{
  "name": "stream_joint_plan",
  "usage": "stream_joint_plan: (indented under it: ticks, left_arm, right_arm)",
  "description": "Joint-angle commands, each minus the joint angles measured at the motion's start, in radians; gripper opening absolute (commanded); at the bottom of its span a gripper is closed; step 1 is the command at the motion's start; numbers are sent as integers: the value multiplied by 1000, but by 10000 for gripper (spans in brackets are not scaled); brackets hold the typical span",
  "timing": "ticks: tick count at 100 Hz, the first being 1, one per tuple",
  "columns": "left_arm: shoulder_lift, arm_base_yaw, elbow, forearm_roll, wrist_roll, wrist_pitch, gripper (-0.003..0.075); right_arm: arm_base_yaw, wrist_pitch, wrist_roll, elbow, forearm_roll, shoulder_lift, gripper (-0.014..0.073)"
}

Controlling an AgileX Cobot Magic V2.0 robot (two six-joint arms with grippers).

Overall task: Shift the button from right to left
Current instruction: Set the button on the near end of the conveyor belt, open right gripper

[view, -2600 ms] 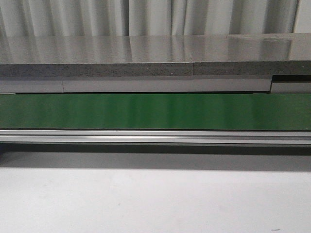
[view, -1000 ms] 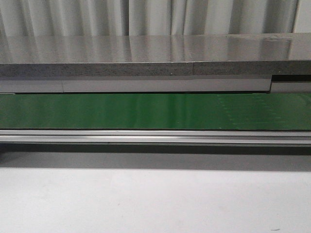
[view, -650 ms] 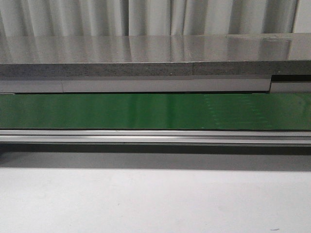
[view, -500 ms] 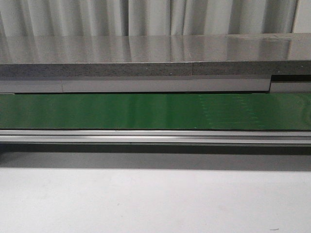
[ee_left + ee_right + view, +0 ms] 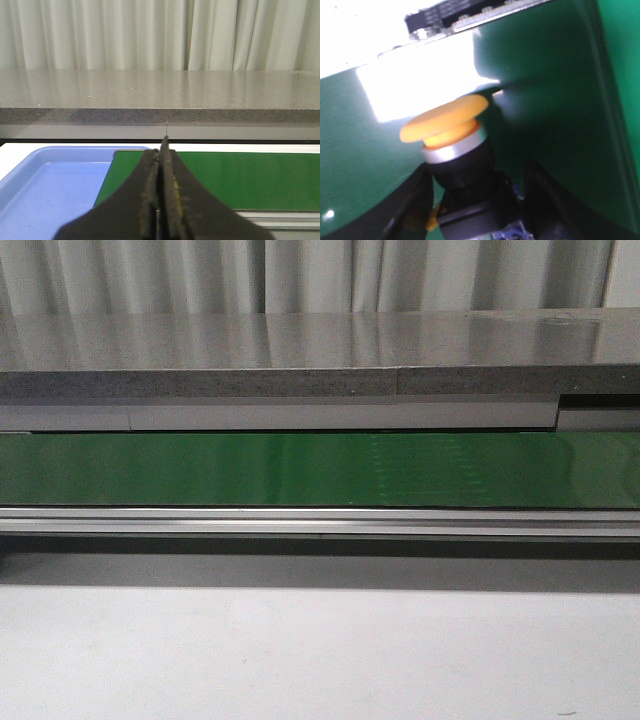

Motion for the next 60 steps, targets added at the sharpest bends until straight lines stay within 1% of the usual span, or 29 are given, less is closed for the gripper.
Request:
stream_joint_plan:
  ticks: [1, 5, 7, 8, 13, 17, 20, 22, 24, 26, 30, 39, 46, 60]
  left_arm:
    - [-26, 1, 45, -1, 0, -80, -20]
    - [-26, 1, 45, -1, 0, -80, -20]
    - [-26, 1, 45, -1, 0, -80, -20]
    - [-26, 1, 45, -1, 0, -80, -20]
    - [-26, 1, 45, -1, 0, -80, -20]
    - [-26, 1, 45, -1, 0, -80, -20]
    - [-26, 1, 45, -1, 0, -80, -20]
    - [-26, 1, 45, -1, 0, -80, -20]
    - [-26, 1, 45, -1, 0, -80, -20]
    - [-26, 1, 45, -1, 0, -80, -20]
    - [-26, 1, 45, -1, 0, -80, -20]
    - [-26, 1, 45, -1, 0, -80, -20]
    - [-26, 1, 45, -1, 0, -80, -20]
    - [-26, 1, 45, -1, 0, -80, -20]
  right_arm:
    - [1, -26, 4, -21, -8, -21, 210]
    - [1, -24, 4, -21, -8, -16, 230]
    - [1, -24, 4, -21, -8, -14, 260]
    - [1, -24, 4, -21, -8, -14, 260]
    - [2, -25, 4, -21, -8, -14, 346]
    - [2, -25, 3, -21, -8, -14, 458]
    - [2, -25, 3, -21, -8, -15, 506]
    - [3, -24, 3, -21, -7, -16, 565]
    - [4, -24, 2, -21, -7, -18, 591]
    - [5, -24, -1, -21, -7, -22, 634]
    - [11, -24, -10, -21, -6, -28, 668]
    - [27, -26, -39, -23, -7, -53, 643]
    - [48, -18, -91, -23, -7, -86, 643]
    - [110, -11, -267, -23, -8, -166, 634]
